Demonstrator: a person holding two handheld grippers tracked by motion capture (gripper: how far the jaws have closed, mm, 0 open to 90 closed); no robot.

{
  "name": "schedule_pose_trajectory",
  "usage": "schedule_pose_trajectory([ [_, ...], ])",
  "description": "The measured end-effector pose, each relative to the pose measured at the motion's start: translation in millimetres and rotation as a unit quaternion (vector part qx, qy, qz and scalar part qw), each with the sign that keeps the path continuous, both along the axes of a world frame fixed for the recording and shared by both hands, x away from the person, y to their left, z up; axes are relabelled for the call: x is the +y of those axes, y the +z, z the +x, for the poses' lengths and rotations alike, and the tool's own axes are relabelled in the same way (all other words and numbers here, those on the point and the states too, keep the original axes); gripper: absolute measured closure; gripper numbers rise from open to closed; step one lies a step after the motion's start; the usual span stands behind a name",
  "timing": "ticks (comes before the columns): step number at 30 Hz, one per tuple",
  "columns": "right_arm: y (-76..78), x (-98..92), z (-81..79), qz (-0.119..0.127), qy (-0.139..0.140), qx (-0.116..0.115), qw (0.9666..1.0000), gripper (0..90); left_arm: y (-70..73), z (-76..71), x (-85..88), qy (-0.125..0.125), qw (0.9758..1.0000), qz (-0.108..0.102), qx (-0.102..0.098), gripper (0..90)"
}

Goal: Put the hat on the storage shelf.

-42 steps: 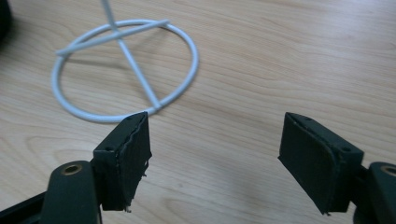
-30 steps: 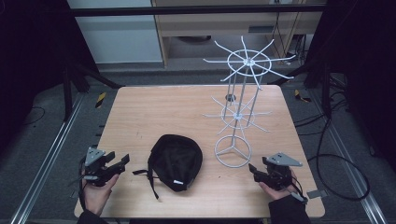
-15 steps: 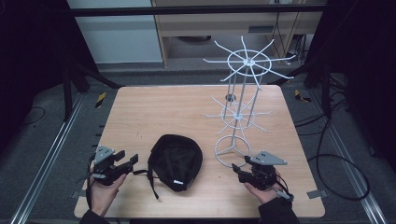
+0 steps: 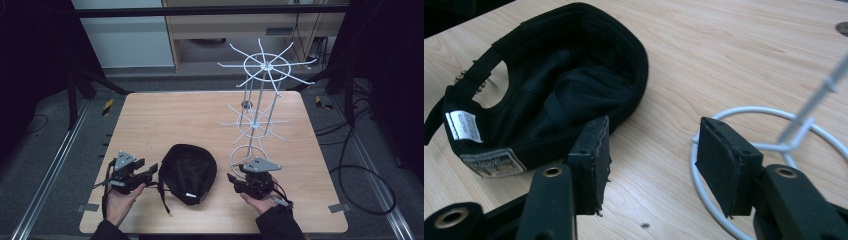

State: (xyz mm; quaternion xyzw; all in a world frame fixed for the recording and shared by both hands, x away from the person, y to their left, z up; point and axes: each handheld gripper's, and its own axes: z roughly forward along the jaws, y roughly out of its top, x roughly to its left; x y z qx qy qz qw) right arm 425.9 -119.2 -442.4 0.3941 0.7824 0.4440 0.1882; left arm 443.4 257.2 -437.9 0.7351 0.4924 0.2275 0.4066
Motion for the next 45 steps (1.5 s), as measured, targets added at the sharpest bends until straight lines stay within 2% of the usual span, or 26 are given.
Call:
schedule_pose_trajectory([
  [1,-1.3,7.1,2.7,0.001,0.002,0.001,1.0000,48.3,-3.5,4.3,-3.7,-0.002,1.0000,0.005,0.006,44.3],
  [4,-3.1,13.0,4.9,0.001,0.005,0.004,1.0000,48.4,-8.0,9.0,-7.9,-0.002,0.9999,0.010,0.013,44.0],
  [5,-4.5,18.4,6.2,0.001,0.005,0.008,1.0000,48.4,-12.8,12.2,-11.6,-0.002,0.9996,0.025,0.016,44.6],
  [6,-4.5,18.4,6.2,0.001,0.005,0.008,1.0000,48.4,-12.8,12.2,-11.6,-0.002,0.9996,0.025,0.016,45.8],
  [7,-7.3,24.8,8.8,0.000,0.009,0.010,0.9999,48.2,-16.6,13.8,-14.3,-0.006,0.9989,0.043,0.019,46.1],
  [9,-8.7,28.3,10.4,-0.002,0.012,0.010,0.9999,48.1,-18.5,14.3,-14.6,-0.008,0.9985,0.051,0.018,46.4],
  [10,-11.3,36.9,13.7,-0.003,0.015,0.014,0.9998,48.2,-21.1,15.4,-14.1,-0.008,0.9983,0.054,0.021,48.0],
  [12,-12.0,39.7,14.8,-0.003,0.017,0.015,0.9997,48.2,-22.7,16.1,-13.6,-0.008,0.9982,0.055,0.022,51.0],
  [15,-15.7,52.0,15.8,-0.004,0.024,0.019,0.9995,47.5,-26.5,19.4,-12.0,-0.017,0.9974,0.061,0.036,56.8],
  [19,-21.5,58.2,16.4,-0.010,0.019,0.022,0.9995,46.7,-30.3,20.1,-12.5,-0.026,0.9972,0.054,0.044,63.6],
  [21,-24.1,59.6,17.4,-0.008,0.019,0.026,0.9994,46.4,-32.0,20.2,-13.0,-0.033,0.9964,0.055,0.056,67.5],
  [28,-32.9,61.5,19.9,-0.013,0.019,0.042,0.9989,45.5,-34.1,18.5,-13.3,-0.051,0.9949,0.047,0.073,81.0],
  [38,-44.2,59.0,23.9,-0.016,0.013,0.071,0.9973,47.7,-34.4,11.2,-13.3,-0.060,0.9934,0.049,0.085,83.2],
  [42,-46.4,59.3,24.2,-0.017,0.008,0.081,0.9965,53.8,-35.5,8.2,-13.3,-0.060,0.9932,0.050,0.086,83.2],
  [45,-46.9,57.3,24.9,-0.025,0.006,0.075,0.9968,60.7,-35.6,5.6,-12.3,-0.064,0.9926,0.049,0.091,83.2],
])
